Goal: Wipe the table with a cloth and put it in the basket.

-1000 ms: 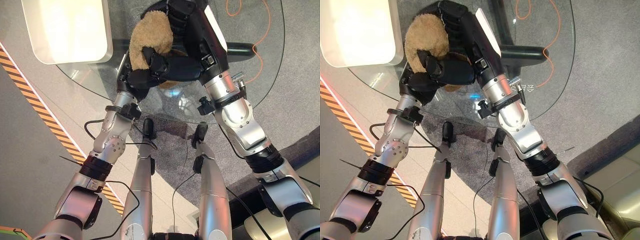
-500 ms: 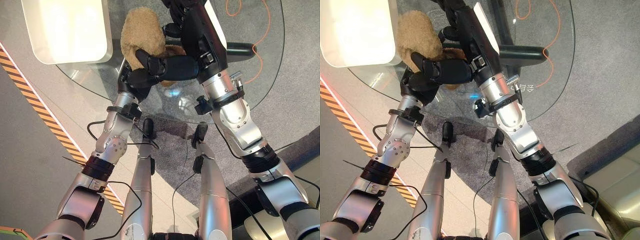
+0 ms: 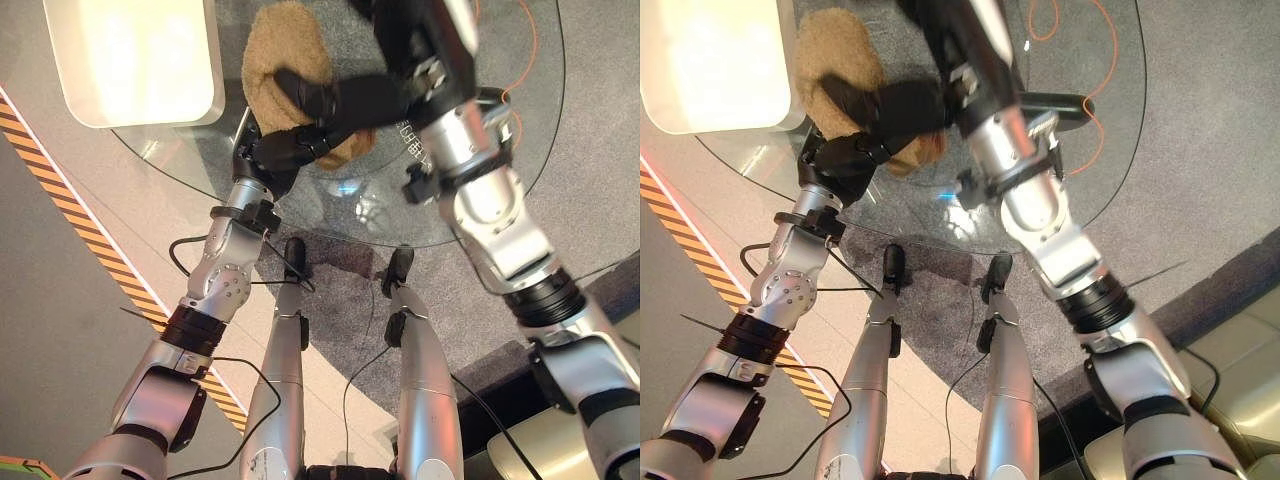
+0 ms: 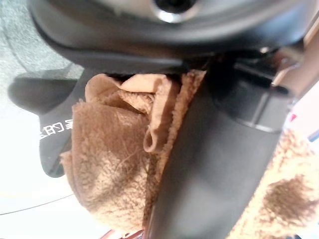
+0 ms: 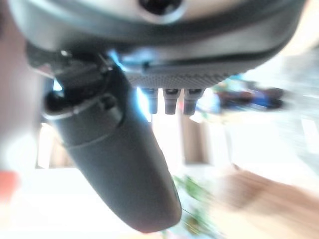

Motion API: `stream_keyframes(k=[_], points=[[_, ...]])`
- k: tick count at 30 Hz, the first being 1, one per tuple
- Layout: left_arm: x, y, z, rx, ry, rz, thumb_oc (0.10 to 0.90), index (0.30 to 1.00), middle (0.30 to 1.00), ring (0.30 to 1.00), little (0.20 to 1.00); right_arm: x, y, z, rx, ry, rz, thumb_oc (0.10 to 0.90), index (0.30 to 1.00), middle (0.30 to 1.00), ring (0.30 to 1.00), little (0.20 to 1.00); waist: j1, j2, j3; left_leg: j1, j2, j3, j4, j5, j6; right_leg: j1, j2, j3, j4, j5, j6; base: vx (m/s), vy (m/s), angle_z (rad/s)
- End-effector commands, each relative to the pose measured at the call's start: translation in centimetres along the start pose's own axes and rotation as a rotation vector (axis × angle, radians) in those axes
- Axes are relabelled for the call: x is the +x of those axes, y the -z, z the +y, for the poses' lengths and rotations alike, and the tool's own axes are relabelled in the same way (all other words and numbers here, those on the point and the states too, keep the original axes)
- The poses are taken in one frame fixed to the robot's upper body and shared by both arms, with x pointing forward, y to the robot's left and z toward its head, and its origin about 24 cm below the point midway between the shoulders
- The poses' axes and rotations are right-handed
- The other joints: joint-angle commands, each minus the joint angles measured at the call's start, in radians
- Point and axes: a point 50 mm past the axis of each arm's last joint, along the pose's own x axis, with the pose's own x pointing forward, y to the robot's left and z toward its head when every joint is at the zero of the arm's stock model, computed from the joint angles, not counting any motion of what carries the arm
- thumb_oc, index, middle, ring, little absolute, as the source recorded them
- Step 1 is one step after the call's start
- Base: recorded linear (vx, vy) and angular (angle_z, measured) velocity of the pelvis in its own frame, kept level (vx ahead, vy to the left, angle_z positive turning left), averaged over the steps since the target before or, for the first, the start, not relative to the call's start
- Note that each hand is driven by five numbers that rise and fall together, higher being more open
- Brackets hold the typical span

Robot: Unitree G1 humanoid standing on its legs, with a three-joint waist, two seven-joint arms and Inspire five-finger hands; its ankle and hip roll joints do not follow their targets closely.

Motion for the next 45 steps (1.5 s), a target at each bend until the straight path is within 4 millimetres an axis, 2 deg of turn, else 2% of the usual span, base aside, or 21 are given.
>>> stream_keyframes(k=[1,15,20,32,42,45], points=[[1.5,-5.3,-4.5,0.003,0.242,-0.218,0.1,0.3,0.3,0.3,0.2,2.3,-8.4,0.6,0.115,-0.011,-0.353,0.8,0.9,0.9,0.9,0.9,-0.008,-0.034,-0.025,0.029,-0.04,0.064,0.035,-0.02,0.07,0.106,0.039,-0.005,-0.082,0.034,0.014,0.0,0.0,0.0],[1.4,-6.1,-4.2,0.023,0.218,-0.242,0.1,0.3,0.3,0.3,0.2,2.5,-8.7,-0.4,0.073,0.079,-0.35,0.8,0.9,0.9,0.9,0.9,-0.013,-0.034,-0.025,0.021,-0.04,0.062,0.044,-0.024,0.069,0.105,0.034,-0.001,-0.081,0.03,0.011,0.0,0.0,0.0],[1.4,-7.4,-4.5,0.039,0.228,-0.319,0.1,0.3,0.3,0.3,0.2,2.6,-8.3,-1.5,0.038,0.155,-0.315,0.8,0.9,0.9,0.9,0.9,-0.014,-0.036,-0.025,0.021,-0.038,0.063,0.045,-0.027,0.067,0.109,0.034,-0.002,-0.085,0.029,0.012,0.0,0.0,0.0],[1.1,-11.3,-5.2,0.071,0.191,-0.571,0.1,0.3,0.3,0.3,0.2,1.1,-4.9,-5.8,-0.037,0.404,-0.15,0.8,0.9,0.9,0.9,0.9,-0.025,-0.043,-0.025,0.013,-0.034,0.063,0.042,-0.031,0.064,0.098,0.039,0.005,-0.084,0.029,0.015,0.0,0.0,0.0],[0.8,-13.1,-4.5,0.124,0.127,-0.676,0.1,0.3,0.3,0.3,0.2,-1.5,-1.8,-10.1,-0.108,0.593,0.0,0.8,0.9,0.9,0.9,0.9,-0.035,-0.037,-0.025,0.015,-0.029,0.069,0.033,-0.031,0.061,0.094,0.039,0.01,-0.08,0.025,0.02,0.0,0.0,0.0],[0.7,-13.6,-3.7,0.129,0.089,-0.701,0.1,0.3,0.3,0.3,0.2,-2.4,-0.9,-11.7,-0.136,0.654,0.042,0.8,0.9,0.9,0.9,0.9,-0.035,-0.033,-0.025,0.019,-0.027,0.071,0.03,-0.032,0.06,0.096,0.038,0.01,-0.078,0.023,0.022,0.0,0.0,0.0]])
